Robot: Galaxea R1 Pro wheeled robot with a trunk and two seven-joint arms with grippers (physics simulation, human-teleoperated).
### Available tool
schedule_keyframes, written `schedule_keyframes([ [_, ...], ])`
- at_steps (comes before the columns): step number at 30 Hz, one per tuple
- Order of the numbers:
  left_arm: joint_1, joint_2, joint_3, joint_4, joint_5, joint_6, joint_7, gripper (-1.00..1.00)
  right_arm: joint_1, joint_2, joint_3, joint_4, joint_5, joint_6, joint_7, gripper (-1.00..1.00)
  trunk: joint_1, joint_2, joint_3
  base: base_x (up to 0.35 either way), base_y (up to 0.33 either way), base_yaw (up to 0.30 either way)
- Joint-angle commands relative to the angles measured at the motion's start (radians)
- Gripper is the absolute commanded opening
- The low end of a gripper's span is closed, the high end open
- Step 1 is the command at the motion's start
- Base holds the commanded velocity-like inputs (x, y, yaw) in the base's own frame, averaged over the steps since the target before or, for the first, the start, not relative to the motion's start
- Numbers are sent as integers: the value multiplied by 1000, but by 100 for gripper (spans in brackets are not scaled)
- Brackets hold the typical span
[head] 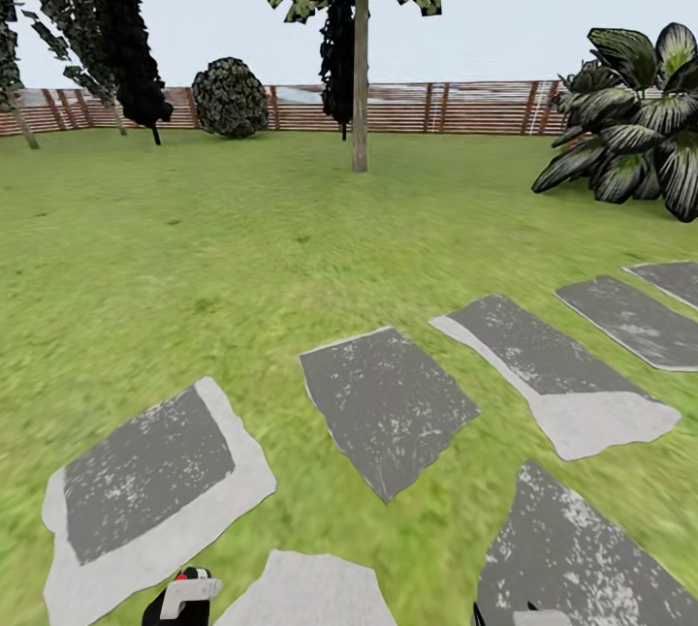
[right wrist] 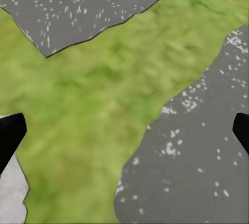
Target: In the garden, pick up the pesticide atomizer on the floor and spray pesticide onto both trees until each tree trunk is fully covered.
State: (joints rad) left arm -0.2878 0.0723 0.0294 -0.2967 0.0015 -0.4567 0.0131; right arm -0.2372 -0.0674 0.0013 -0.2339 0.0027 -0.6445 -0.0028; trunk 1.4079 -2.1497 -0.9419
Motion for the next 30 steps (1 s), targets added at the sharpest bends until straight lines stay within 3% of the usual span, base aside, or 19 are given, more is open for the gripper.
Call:
schedule_keyframes([
  [1,-1,0,1,1,0,-3,1,-100,-1,0,0,1,0,-3,0,100,0,0,-1,339,0,0],
  [30,-1,0,1,1,0,-3,1,-100,-1,0,0,1,0,-3,0,100,0,0,-1,339,0,0],
])
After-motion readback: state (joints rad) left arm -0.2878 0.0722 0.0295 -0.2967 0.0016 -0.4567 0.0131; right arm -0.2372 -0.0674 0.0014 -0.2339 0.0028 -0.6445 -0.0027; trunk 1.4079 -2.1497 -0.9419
